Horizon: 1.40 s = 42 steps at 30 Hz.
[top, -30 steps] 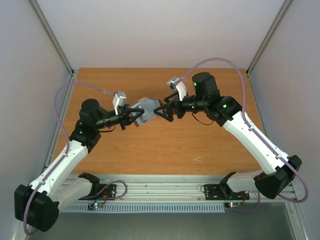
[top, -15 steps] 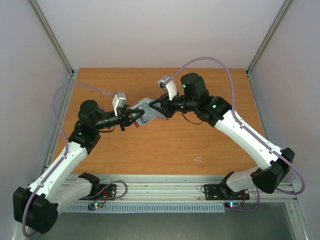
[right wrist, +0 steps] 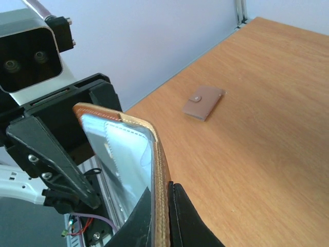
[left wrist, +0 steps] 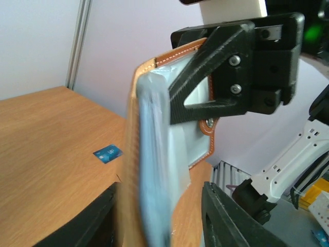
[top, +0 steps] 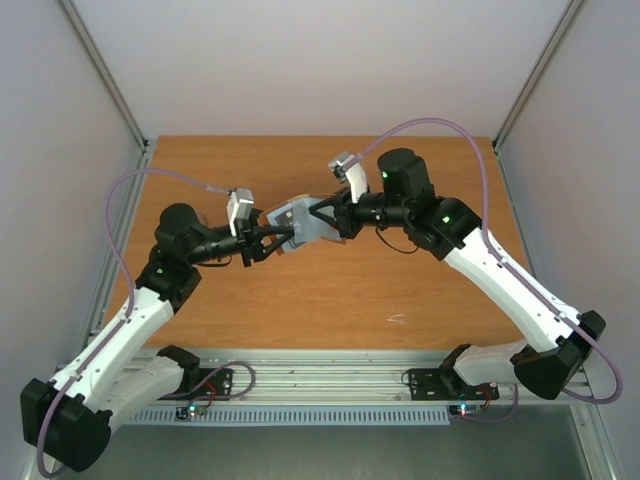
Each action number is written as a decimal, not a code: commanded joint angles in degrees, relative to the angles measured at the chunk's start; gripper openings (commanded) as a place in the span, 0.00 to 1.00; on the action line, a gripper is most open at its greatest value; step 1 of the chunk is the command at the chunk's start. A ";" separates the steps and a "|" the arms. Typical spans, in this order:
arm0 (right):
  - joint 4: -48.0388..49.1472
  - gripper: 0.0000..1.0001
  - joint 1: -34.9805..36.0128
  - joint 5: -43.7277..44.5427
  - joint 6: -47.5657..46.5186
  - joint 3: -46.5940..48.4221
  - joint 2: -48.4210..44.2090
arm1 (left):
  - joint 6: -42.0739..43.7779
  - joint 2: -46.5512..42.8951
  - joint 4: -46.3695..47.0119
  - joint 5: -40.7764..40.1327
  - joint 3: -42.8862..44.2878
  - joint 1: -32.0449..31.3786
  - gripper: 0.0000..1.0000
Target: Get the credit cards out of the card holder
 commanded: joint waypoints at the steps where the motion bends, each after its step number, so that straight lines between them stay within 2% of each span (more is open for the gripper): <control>1: 3.72 0.01 -2.74 -7.30 1.61 -1.92 -3.65 | -1.06 -2.93 3.10 -0.31 0.62 -0.23 0.42; 11: 4.70 0.01 -4.37 -13.62 2.63 -2.20 -6.62 | -1.41 -6.43 4.20 -1.86 -1.38 -0.22 0.41; 14: 6.32 0.01 -4.38 -15.88 4.28 -2.17 -5.77 | -1.12 -5.80 3.78 -3.00 -1.06 -0.29 0.43; 18: 8.79 0.01 -4.40 -16.44 6.17 -2.92 -4.08 | -0.26 -4.82 5.46 -0.03 -1.23 -0.88 0.47; 19: 9.47 0.01 -4.37 -17.03 6.56 -3.23 -3.77 | -0.43 -4.48 5.55 -0.32 -1.23 -0.99 0.46; 21: 10.77 0.01 -4.29 -18.36 7.11 -3.82 -3.57 | -0.79 -3.90 5.28 -1.64 -1.26 -1.09 0.33; 25: 12.87 0.01 -4.38 -19.27 6.81 -6.44 -5.31 | -1.01 -3.49 5.44 -2.68 -1.58 -1.10 0.01; 27: 9.89 0.01 -4.42 -16.09 4.41 -6.77 -5.88 | -1.26 -3.37 3.68 -5.49 -1.27 -1.10 0.00; 28: 7.50 0.08 -4.49 -11.58 3.40 -6.57 -6.07 | -1.41 -3.12 1.63 -8.07 -0.84 -1.10 0.00; 30: 1.89 0.30 -5.17 0.96 3.10 -5.61 -6.18 | -1.49 -2.22 -6.04 -18.06 1.12 -1.06 0.00; 32: -4.67 0.35 -6.46 14.00 4.33 -4.11 -5.54 | -1.27 -0.39 -16.94 -31.57 3.77 -0.89 0.00; 34: -11.13 0.39 -6.74 22.76 3.80 -2.07 -3.48 | 3.75 1.75 -24.95 -42.30 5.09 -0.92 0.00; 36: -15.41 0.41 -6.75 24.34 3.02 -0.59 -1.72 | 12.13 4.09 -30.37 -51.63 5.11 -1.09 0.00; 40: -14.17 0.41 -4.59 16.73 2.05 -1.19 -0.22 | 40.53 6.29 -30.10 -59.06 1.35 -1.50 0.00; 42: -10.01 0.41 -0.92 11.59 0.38 -1.83 0.24 | 48.07 6.23 -27.58 -61.09 0.66 -1.62 0.00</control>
